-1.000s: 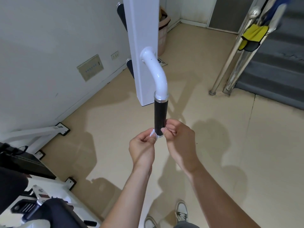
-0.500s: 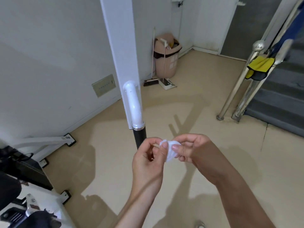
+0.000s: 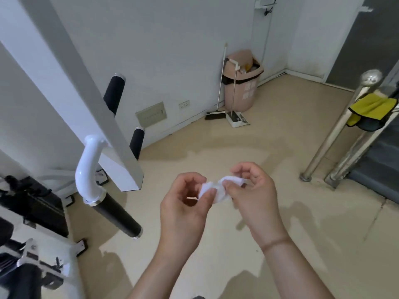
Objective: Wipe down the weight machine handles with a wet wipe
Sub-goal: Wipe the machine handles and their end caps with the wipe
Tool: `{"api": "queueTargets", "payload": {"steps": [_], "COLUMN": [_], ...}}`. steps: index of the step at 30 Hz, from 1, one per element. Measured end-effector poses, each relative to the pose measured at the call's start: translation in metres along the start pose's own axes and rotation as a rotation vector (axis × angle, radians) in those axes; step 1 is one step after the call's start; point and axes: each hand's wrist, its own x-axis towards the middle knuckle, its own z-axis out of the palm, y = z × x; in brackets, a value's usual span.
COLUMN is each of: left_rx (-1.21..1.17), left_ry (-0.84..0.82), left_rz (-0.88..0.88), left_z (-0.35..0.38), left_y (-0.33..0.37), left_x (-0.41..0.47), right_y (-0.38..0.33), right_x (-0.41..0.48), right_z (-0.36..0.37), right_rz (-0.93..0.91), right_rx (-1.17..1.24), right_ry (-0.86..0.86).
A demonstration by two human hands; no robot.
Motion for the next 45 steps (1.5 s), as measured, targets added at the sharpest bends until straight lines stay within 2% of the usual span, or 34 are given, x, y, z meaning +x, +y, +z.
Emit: {"api": "queueTargets", "payload": {"steps": [2, 4, 6, 10, 12, 15, 20, 22, 24, 27, 31, 33, 36, 38, 40, 45], "left_rx": [-0.127, -0.182, -0.186, -0.105, -0.041, 0.071, 0.196, 0.189, 0.249, 0.299, 0.457, 0.579, 0.789, 1.015, 1.202, 1.467], "left_ry": [-0.069, -0.07, 0.002, 0.211, 0.297, 0.419, 0.701, 0.797, 0.895, 1.052, 1.166, 1.214, 1.314, 1.331, 1.204, 0.946], "left_rz": [-0.022, -0.022, -0.033, -0.059, -0.069, -0.075, -0.123, -0.177, -0.198, -0.207, -0.218, -0.228, -0.243, -0.321, -0.474, -0.802], "left_z": [0.01, 0.017, 0.022, 0.027, 0.029, 0.024, 0.003, -0.006, -0.011, -0.011, 0.001, 0.006, 0.01, 0.015, 0.022, 0.021], "left_y": [0.005, 0.004, -0.001, -0.015, -0.021, -0.027, -0.032, -0.034, -0.035, -0.035, -0.033, -0.033, -0.037, -0.041, -0.042, -0.043], "left_x": [0.011, 0.027, 0.045, 0.083, 0.102, 0.125, 0.144, 0.143, 0.144, 0.149, 0.154, 0.153, 0.15, 0.149, 0.149, 0.158], "right_y": [0.002, 0.004, 0.003, -0.004, -0.008, -0.01, -0.009, -0.008, -0.003, 0.005, 0.006, 0.01, 0.019, 0.023, 0.025, 0.03], "right_x": [0.02, 0.042, 0.063, 0.114, 0.14, 0.164, 0.178, 0.178, 0.18, 0.189, 0.207, 0.212, 0.212, 0.207, 0.199, 0.185], "right_z": [0.001, 0.003, 0.006, 0.018, 0.033, 0.068, 0.127, 0.144, 0.158, 0.173, 0.187, 0.196, 0.214, 0.223, 0.227, 0.235], "right_rz": [-0.002, 0.029, 0.071, 0.266, 0.228, 0.13, 0.197, 0.148, 0.06, -0.076, -0.267, -0.39, -0.718, -0.871, -0.927, -1.02], "right_rx": [-0.056, -0.082, -0.084, 0.108, 0.028, -0.046, 0.027, 0.013, -0.06, -0.17, -0.195, -0.195, -0.183, -0.147, -0.102, -0.095], "right_ry": [-0.087, -0.226, -0.433, -0.801, -0.923, -0.897, -0.897, -0.93, -1.034, -1.325, -1.643, -1.613, -1.392, -1.29, -1.283, -1.359]}}
